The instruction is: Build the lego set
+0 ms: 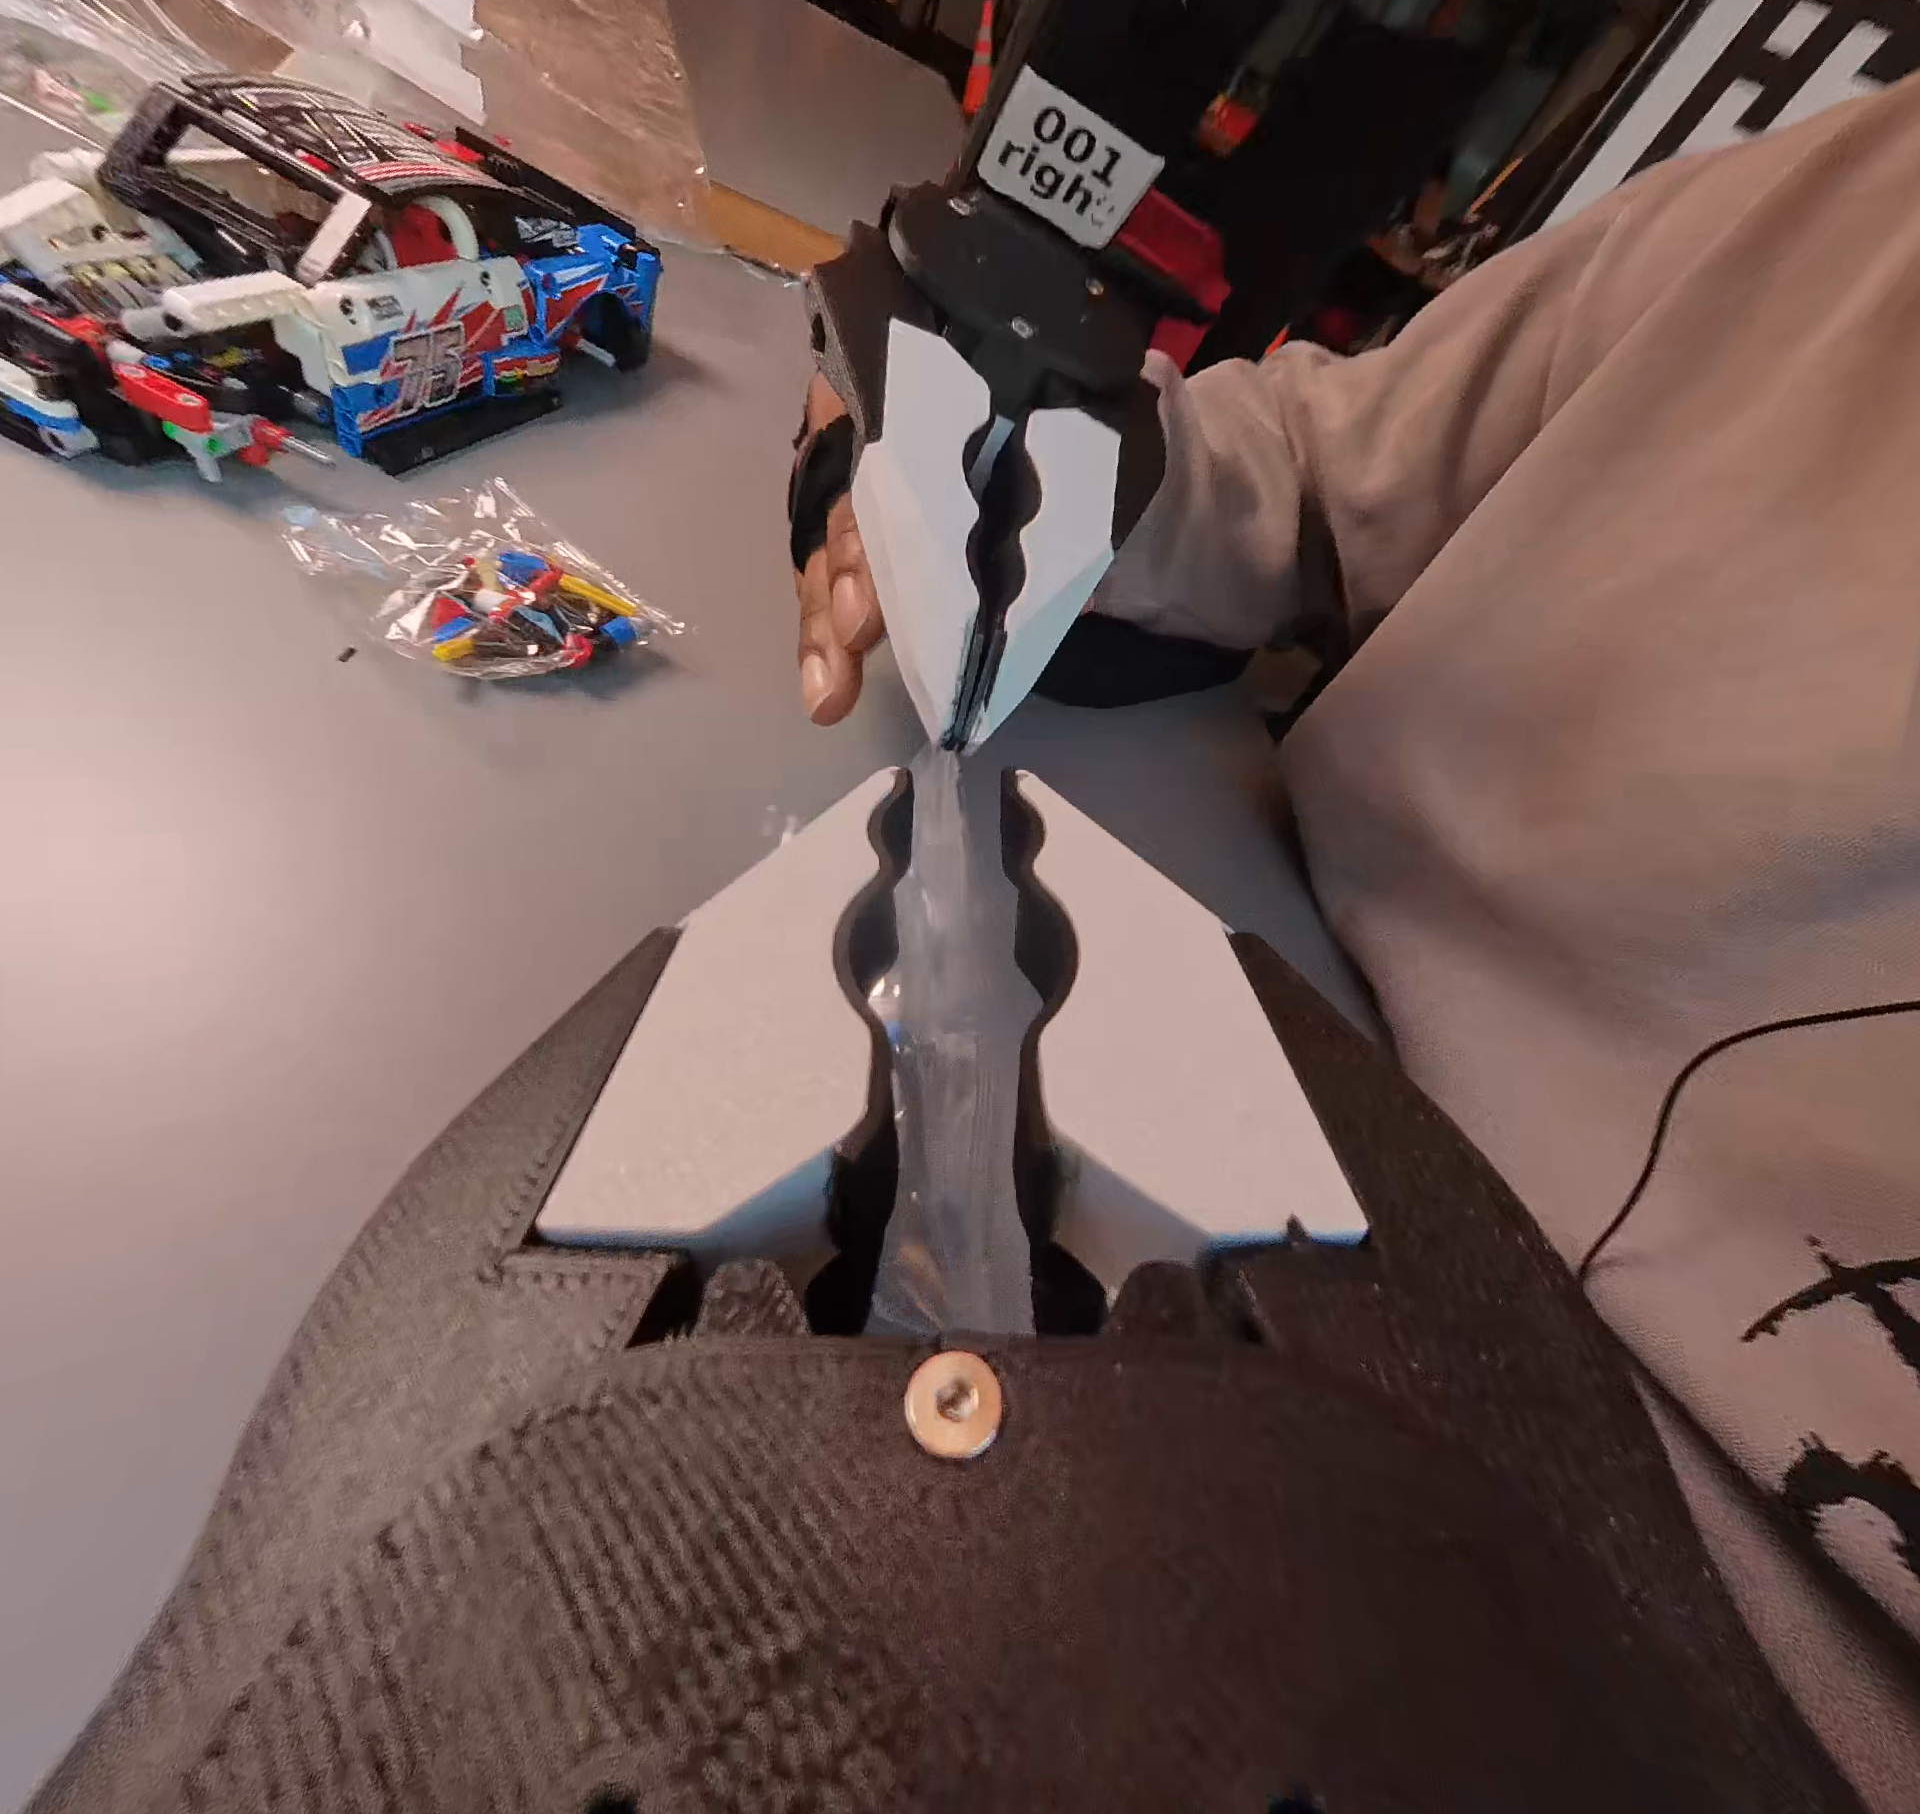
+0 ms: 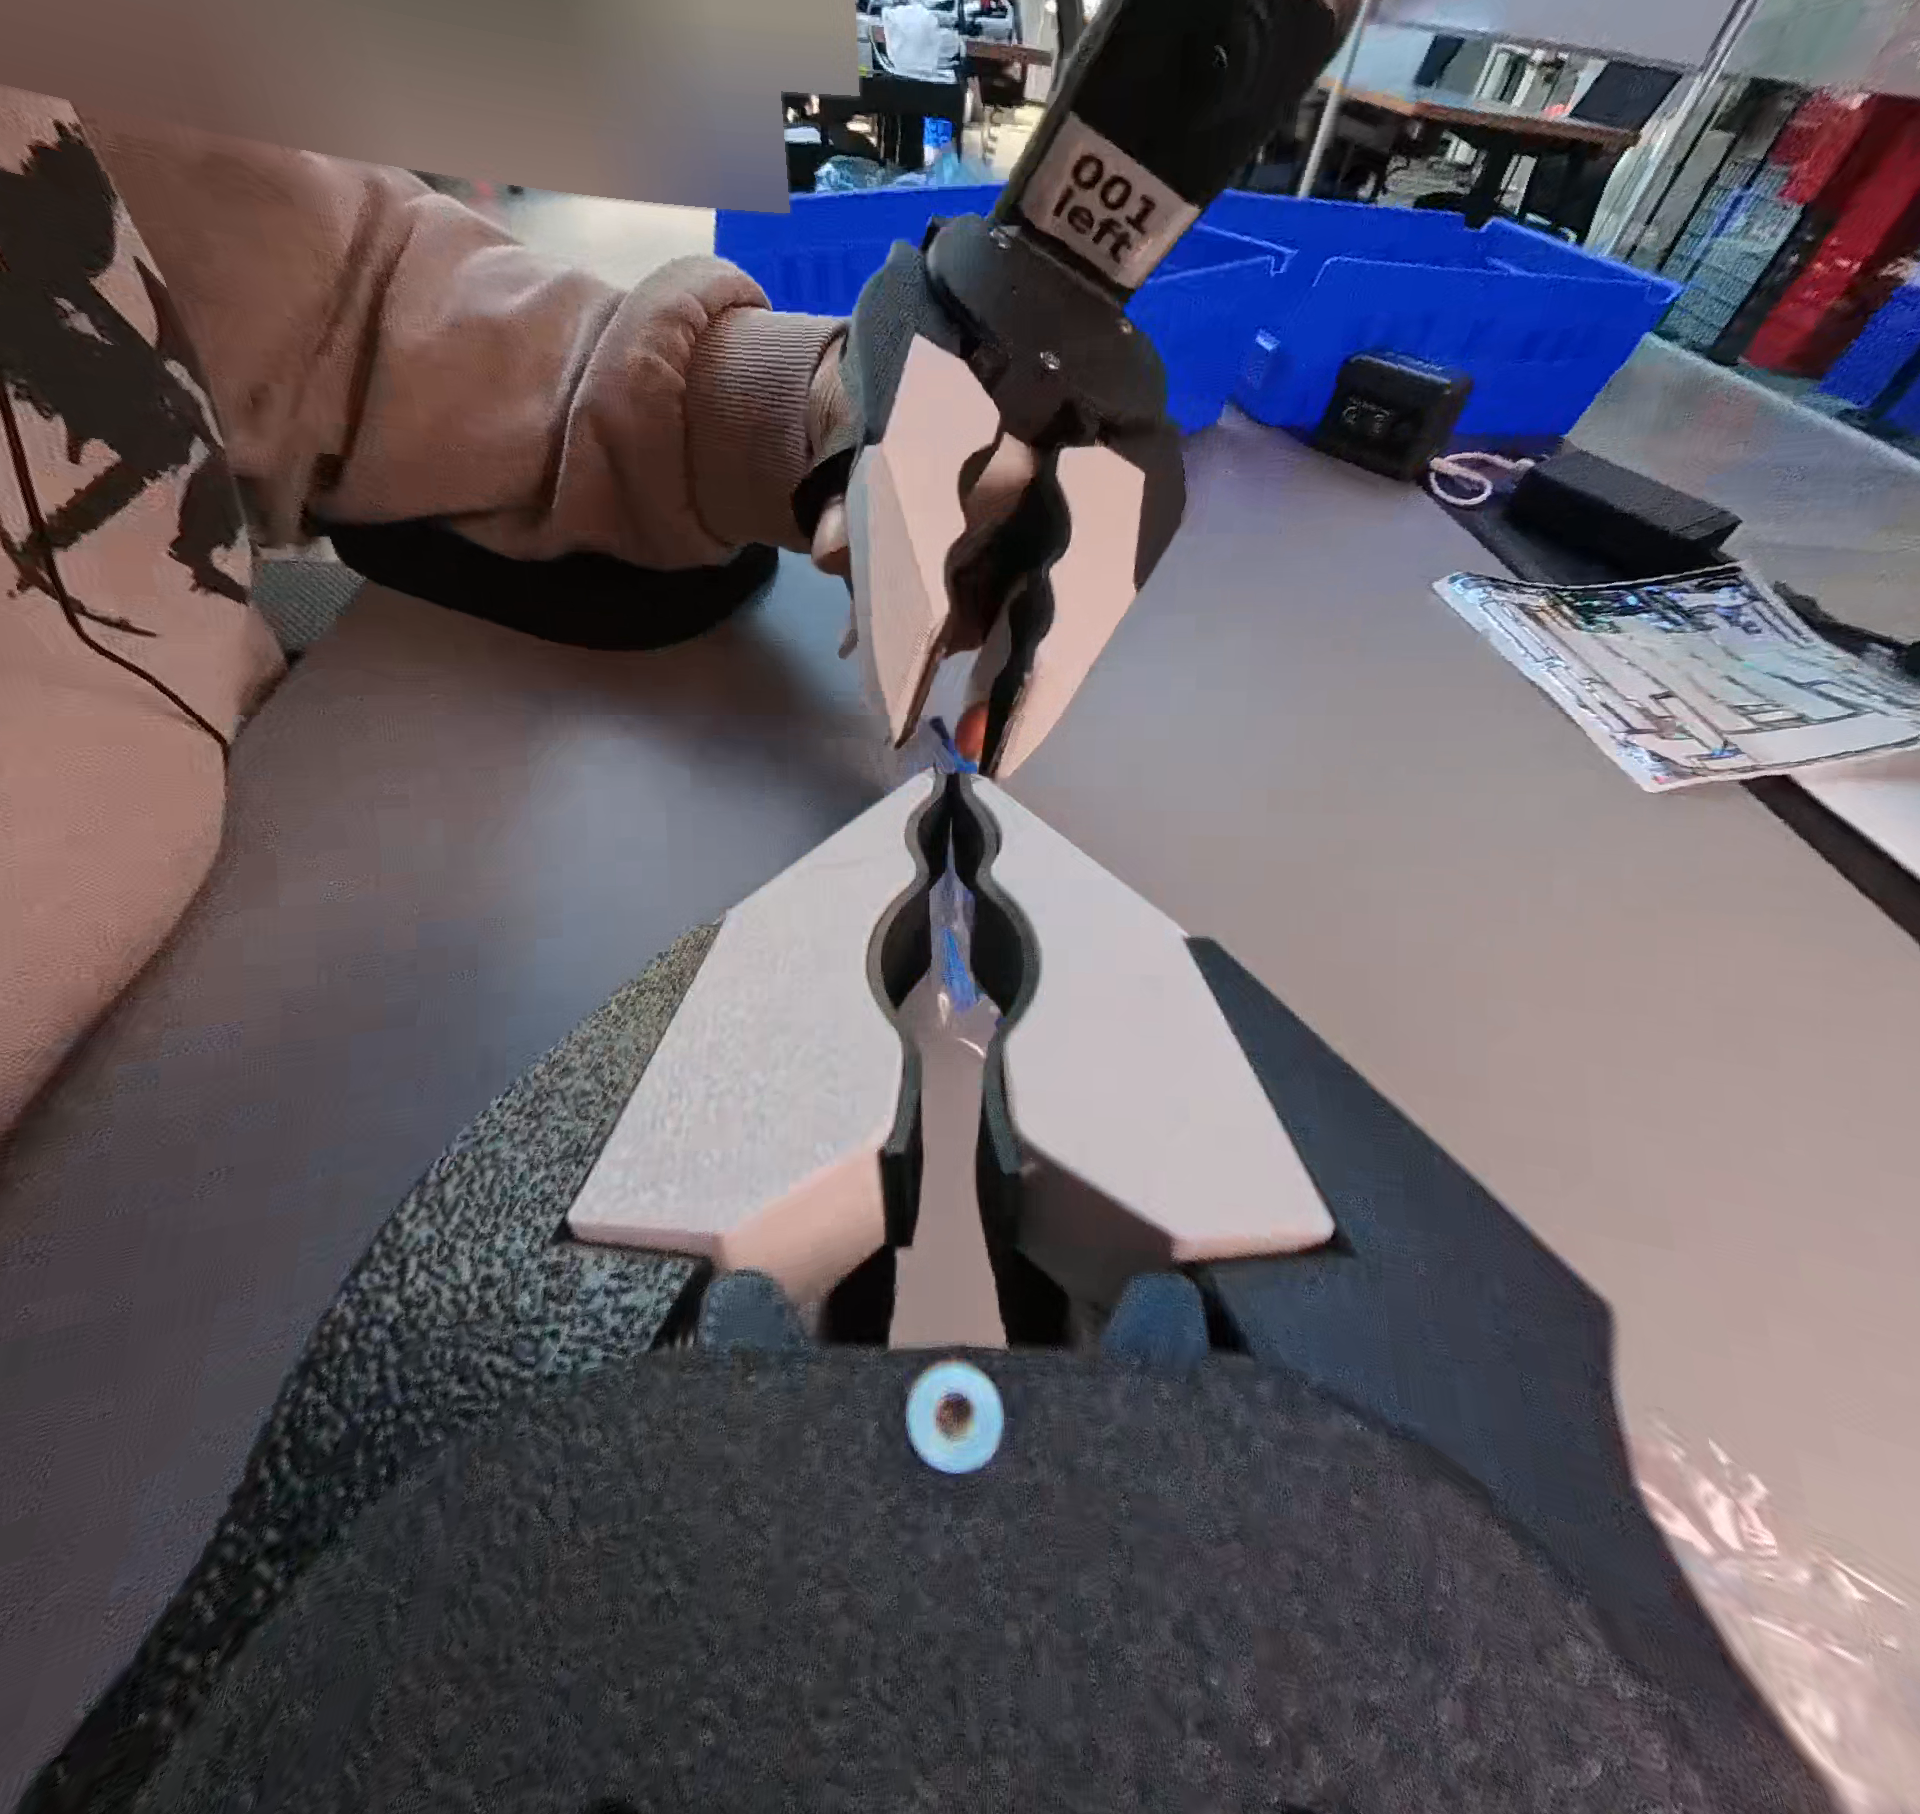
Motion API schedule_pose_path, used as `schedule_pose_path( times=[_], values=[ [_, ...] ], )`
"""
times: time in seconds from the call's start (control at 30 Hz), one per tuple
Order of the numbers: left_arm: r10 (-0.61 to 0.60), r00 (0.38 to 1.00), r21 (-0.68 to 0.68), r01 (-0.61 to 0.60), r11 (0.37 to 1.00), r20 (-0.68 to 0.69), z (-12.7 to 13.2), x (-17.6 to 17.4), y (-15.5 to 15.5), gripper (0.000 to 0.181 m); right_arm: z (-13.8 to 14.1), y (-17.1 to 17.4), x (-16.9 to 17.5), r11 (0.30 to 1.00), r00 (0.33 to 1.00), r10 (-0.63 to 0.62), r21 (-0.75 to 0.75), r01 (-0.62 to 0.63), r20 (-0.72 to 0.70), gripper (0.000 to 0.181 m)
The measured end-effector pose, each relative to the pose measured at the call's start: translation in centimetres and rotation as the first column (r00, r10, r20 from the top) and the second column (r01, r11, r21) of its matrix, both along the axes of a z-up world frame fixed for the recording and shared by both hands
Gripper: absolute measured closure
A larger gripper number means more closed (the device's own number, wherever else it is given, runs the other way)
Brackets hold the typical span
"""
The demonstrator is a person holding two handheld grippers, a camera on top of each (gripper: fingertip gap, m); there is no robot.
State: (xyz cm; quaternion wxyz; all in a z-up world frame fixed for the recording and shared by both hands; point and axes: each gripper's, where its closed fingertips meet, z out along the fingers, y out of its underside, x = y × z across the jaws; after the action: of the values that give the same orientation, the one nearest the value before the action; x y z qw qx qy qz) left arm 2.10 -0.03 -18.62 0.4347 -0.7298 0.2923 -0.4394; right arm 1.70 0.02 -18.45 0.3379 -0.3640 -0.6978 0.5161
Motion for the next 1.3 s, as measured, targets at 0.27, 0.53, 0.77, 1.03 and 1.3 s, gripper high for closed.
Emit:
schedule_pose_path(
  times=[0.27, 0.53, 0.77, 1.03, 1.3],
  values=[
    [0.072, 0.988, 0.185, -0.047, 0.982, -0.134, 0.8, 0.8, 0.1, 0.181, 1.0, -0.3, 0.3, 0.983, 0.997, 0.035, -0.182, -0.022, 0.073, 0.181],
    [0.023, 1.0, 0.087, -0.022, 0.996, -0.014, 3.1, 1.6, -0.5, 0.181, 3.1, -0.7, 1.0, 0.979, 0.991, 0.097, -0.187, -0.079, 0.089, 0.181],
    [-0.071, 0.948, -0.157, 0.125, 0.98, 0.309, 7.4, 1.5, -2.3, 0.181, 7.3, -2.5, 1.0, 0.942, 0.987, 0.117, 0.326, -0.076, -0.109, 0.181],
    [-0.057, 0.911, -0.263, 0.177, 0.948, 0.408, 6.2, 2.4, -4.2, 0.181, 6.0, -4.6, 2.0, 0.451, 0.93, 0.316, 0.892, 0.027, -0.187, 0.181],
    [-0.038, 0.928, -0.233, 0.133, 0.963, 0.372, 4.5, 3.0, -5.0, 0.181, 4.3, -5.5, 2.7, 0.513, 0.954, 0.29, 0.854, -0.085, -0.08, 0.181]
  ],
)
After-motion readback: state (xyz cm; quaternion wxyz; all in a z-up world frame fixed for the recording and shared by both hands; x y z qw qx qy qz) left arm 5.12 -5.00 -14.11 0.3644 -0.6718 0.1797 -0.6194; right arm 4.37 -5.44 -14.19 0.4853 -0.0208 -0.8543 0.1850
